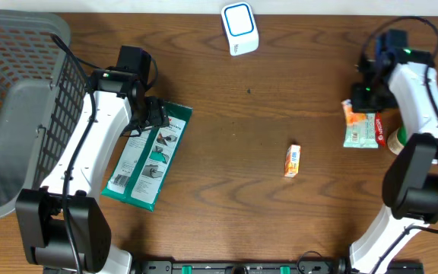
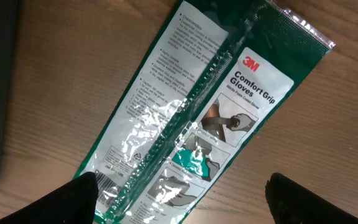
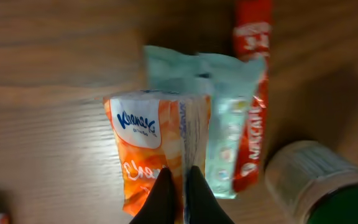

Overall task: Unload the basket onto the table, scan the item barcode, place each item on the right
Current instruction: 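Carry the Kleenex pack right and release it by the wipes pouch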

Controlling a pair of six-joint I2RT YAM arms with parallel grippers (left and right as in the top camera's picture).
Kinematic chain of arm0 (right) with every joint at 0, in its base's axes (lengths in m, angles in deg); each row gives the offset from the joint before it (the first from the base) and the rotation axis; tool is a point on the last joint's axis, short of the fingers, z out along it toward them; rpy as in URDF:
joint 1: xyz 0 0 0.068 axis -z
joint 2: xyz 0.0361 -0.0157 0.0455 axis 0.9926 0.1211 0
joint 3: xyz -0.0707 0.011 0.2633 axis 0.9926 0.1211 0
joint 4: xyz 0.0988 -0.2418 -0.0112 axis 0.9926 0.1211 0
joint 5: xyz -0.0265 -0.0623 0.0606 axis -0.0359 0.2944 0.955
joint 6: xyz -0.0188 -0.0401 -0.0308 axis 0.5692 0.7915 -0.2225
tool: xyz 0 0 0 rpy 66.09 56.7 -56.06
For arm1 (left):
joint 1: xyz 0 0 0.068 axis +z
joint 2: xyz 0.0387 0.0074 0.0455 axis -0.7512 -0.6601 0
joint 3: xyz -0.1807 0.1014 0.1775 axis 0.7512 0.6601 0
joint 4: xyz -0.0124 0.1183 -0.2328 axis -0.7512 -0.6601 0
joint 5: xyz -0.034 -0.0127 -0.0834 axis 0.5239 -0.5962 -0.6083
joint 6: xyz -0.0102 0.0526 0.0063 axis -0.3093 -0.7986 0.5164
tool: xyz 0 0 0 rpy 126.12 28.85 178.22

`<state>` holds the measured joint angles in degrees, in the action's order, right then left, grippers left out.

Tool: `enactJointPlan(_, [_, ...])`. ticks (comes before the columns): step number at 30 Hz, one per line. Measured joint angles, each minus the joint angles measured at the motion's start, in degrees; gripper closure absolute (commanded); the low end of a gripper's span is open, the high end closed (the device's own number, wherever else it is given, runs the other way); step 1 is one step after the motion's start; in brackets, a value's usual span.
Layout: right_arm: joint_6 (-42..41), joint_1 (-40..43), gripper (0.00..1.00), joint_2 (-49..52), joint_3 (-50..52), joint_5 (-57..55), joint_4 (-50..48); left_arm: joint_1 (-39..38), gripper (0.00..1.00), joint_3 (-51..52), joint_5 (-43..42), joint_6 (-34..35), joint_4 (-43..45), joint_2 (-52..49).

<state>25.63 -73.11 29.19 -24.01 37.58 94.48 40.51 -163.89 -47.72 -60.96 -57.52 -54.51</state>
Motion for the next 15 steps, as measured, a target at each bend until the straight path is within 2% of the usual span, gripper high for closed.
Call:
enactJointPlan(10, [-3.9, 6.9, 0.97, 0.0, 5.2, 0.2, -10.2, 0.0, 0.13, 0.0, 0.0, 0.0, 0.0, 0.0])
enactJointPlan(12, [-5.8, 7.6, 0.76, 0.0, 5.9, 0.2, -12.3, 0.0, 0.13, 0.0, 0.0, 0.0, 0.0, 0.0])
enactJointPlan(13, [-6.5, 8.0, 0.53, 0.0, 6.4, 0.3, -13.1, 0.0, 0.13, 0.0, 0.0, 0.0, 0.0, 0.0])
enactJointPlan(14, [-7.3, 8.2, 0.4, 0.0, 6.8, 0.2, -13.5, 0.0, 0.13, 0.0, 0.0, 0.0, 0.0, 0.0])
enactJointPlan(15, [-8.0, 8.5, 0.35, 0.0, 7.2, 0.2, -13.8, 0.0, 0.13, 0.0, 0.0, 0.0, 0.0, 0.0])
